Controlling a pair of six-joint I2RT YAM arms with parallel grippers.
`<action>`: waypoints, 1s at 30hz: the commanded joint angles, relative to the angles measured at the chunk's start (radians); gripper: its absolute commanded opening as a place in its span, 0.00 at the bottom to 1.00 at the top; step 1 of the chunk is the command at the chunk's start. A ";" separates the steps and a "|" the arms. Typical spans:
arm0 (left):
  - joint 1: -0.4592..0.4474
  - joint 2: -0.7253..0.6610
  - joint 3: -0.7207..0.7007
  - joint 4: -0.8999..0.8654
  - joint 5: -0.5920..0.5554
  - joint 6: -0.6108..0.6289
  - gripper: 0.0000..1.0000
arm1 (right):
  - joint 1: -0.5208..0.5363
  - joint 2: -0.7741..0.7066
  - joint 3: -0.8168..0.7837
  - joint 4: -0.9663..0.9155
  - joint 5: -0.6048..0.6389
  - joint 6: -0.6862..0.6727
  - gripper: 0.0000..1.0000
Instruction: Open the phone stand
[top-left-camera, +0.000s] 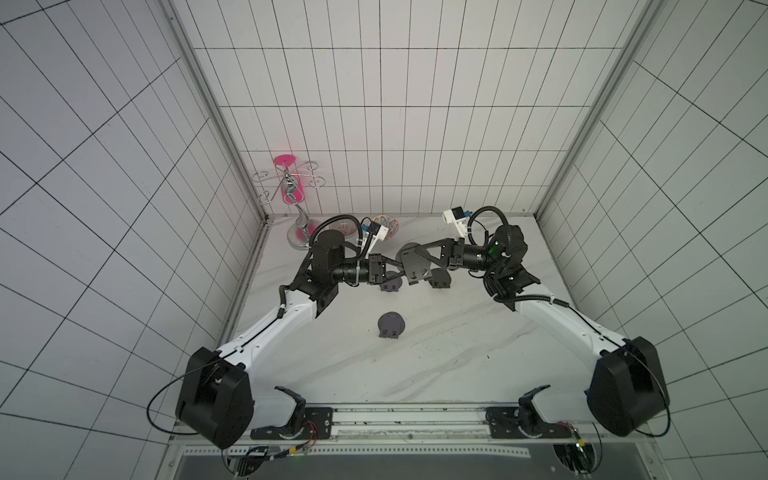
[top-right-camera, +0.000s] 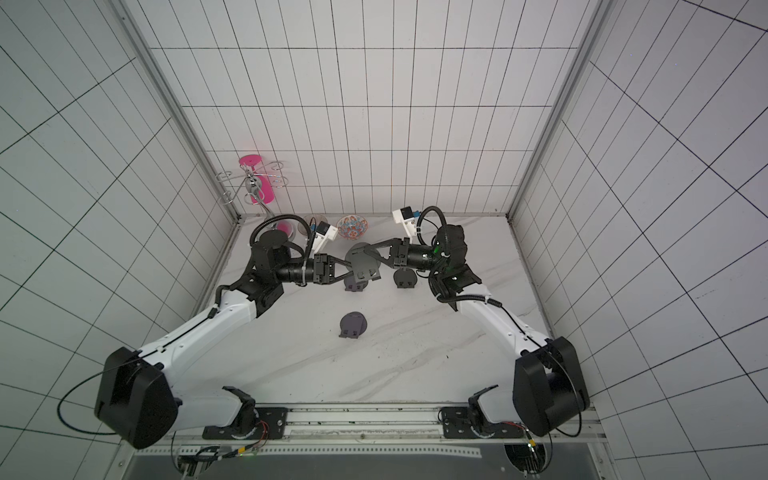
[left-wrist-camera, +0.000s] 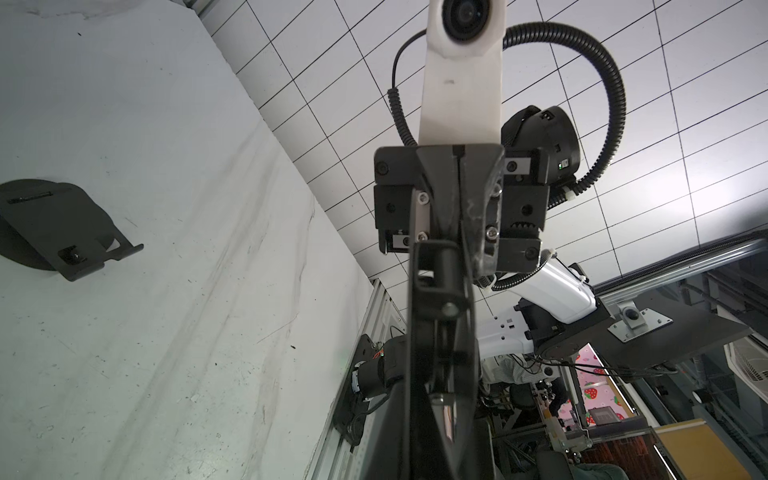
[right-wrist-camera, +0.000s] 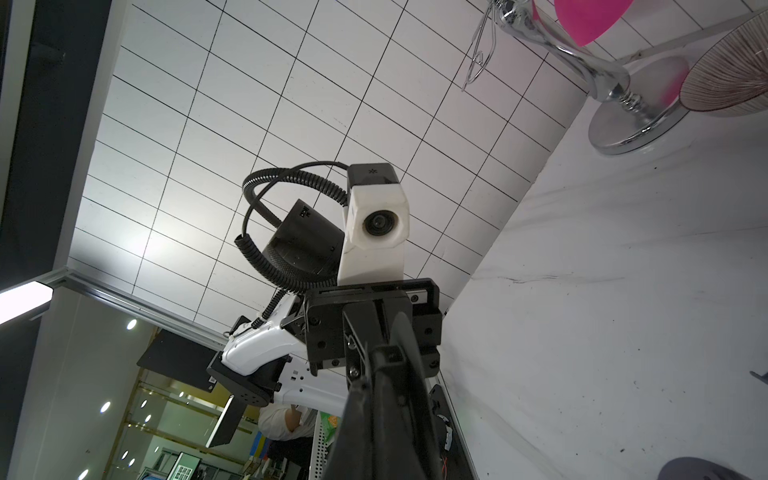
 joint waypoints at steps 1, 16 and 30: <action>-0.035 0.052 -0.012 -0.031 -0.011 -0.019 0.00 | 0.050 -0.008 0.128 -0.014 0.014 -0.054 0.00; -0.046 0.185 -0.027 -0.265 -0.046 0.112 0.00 | 0.048 0.030 0.195 0.188 0.069 0.092 0.00; -0.065 0.296 -0.049 -0.447 -0.055 0.267 0.00 | -0.008 -0.080 0.171 0.011 0.163 -0.106 0.00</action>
